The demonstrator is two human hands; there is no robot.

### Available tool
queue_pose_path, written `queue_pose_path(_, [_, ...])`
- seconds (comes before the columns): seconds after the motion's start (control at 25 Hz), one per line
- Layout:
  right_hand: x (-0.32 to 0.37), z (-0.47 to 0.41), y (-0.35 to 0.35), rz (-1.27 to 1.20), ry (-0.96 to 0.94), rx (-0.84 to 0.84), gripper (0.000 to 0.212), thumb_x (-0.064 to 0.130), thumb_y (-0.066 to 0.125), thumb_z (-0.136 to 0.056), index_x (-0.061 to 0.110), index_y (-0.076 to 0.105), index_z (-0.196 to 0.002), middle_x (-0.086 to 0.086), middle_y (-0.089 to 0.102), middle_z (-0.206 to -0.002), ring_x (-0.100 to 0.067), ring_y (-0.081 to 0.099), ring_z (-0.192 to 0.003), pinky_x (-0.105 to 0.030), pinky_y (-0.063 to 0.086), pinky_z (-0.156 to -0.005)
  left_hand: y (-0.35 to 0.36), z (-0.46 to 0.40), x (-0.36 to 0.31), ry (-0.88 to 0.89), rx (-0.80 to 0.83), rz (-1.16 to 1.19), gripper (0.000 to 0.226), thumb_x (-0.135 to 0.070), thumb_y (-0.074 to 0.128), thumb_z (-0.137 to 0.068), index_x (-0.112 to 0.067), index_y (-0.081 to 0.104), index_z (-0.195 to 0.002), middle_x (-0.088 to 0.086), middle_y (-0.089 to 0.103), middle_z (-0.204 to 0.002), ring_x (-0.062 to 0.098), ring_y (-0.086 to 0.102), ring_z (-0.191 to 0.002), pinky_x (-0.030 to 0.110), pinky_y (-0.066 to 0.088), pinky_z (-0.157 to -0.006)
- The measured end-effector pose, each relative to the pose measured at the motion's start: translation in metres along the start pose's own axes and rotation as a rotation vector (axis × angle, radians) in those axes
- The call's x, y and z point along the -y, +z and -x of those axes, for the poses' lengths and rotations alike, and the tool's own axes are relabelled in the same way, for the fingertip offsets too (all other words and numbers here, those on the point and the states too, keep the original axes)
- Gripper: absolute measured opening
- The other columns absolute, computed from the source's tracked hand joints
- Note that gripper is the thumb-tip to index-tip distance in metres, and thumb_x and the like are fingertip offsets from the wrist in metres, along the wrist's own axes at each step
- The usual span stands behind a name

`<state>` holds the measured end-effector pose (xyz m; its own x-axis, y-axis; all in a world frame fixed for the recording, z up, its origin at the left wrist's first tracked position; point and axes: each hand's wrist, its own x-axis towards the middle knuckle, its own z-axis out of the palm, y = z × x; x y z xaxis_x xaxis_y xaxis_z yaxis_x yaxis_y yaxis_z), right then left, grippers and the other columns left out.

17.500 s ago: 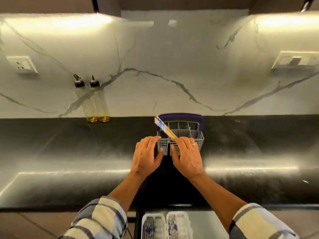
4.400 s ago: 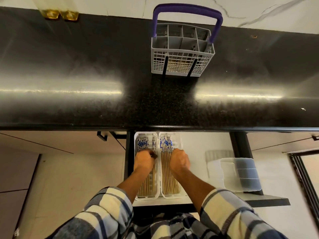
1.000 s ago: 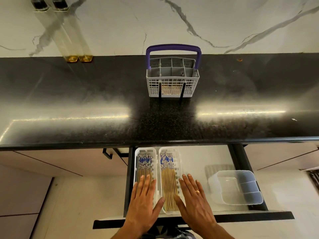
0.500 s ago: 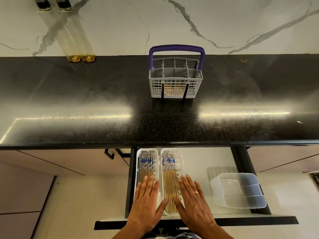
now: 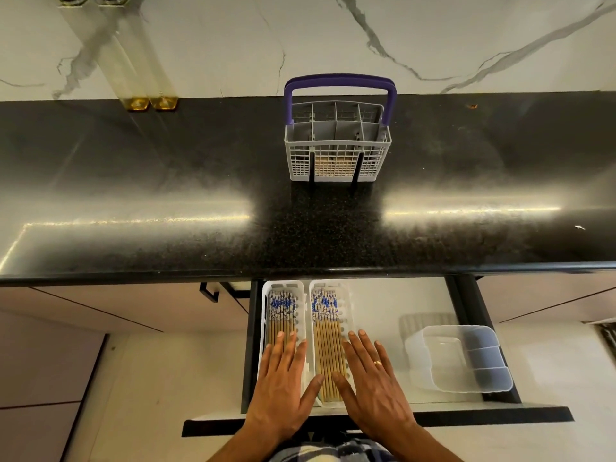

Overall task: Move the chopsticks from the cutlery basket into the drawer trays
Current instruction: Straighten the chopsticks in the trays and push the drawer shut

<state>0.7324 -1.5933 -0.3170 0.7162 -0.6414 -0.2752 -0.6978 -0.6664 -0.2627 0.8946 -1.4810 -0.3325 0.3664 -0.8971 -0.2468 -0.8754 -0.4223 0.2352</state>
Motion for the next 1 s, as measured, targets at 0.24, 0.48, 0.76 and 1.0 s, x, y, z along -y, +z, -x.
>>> queue_pose_path(0.24, [0.000, -0.009, -0.014, -0.032, -0.035, -0.003, 0.070, 0.059, 0.012, -0.100, 0.021, 0.004, -0.157, 0.002, -0.005, -0.165, -0.015, -0.017, -0.150, -0.041, -0.007, -0.121, -0.011, -0.010, -0.001, 0.033, -0.068, 0.006, 0.075, -0.065, 0.018, -0.098, -0.020, 0.006, -0.157, 0.003, -0.004, -0.164, 0.021, -0.016, -0.150, 0.037, -0.013, -0.118])
queue_pose_path(0.48, [-0.001, -0.028, -0.024, -0.033, -0.041, -0.069, 0.068, 0.056, 0.018, -0.102, 0.017, 0.013, -0.157, -0.003, 0.004, -0.165, -0.017, -0.009, -0.152, -0.042, -0.005, -0.124, -0.021, -0.032, 0.002, 0.041, -0.096, -0.056, 0.076, -0.061, 0.021, -0.099, -0.013, 0.011, -0.156, 0.010, 0.004, -0.164, 0.025, -0.007, -0.151, 0.042, -0.004, -0.120])
queue_pose_path(0.76, [-0.008, -0.063, -0.032, -0.001, -0.073, -0.190, 0.066, 0.051, 0.026, -0.103, 0.014, 0.011, -0.156, -0.006, 0.001, -0.163, -0.022, -0.004, -0.153, -0.046, -0.001, -0.124, -0.037, -0.065, 0.007, 0.058, -0.181, -0.083, 0.074, -0.056, 0.028, -0.099, -0.010, 0.017, -0.155, 0.015, 0.007, -0.164, 0.029, -0.006, -0.152, 0.046, 0.000, -0.123])
queue_pose_path(1.0, [-0.013, -0.076, -0.034, 0.044, -0.088, -0.256, 0.069, 0.050, 0.032, -0.101, 0.010, 0.018, -0.156, -0.014, 0.010, -0.164, -0.029, 0.002, -0.153, -0.052, 0.006, -0.123, -0.046, -0.078, 0.011, 0.198, -0.368, -0.051, 0.068, -0.046, 0.045, -0.095, -0.004, 0.037, -0.149, 0.019, 0.026, -0.158, 0.032, 0.013, -0.151, 0.053, 0.011, -0.122])
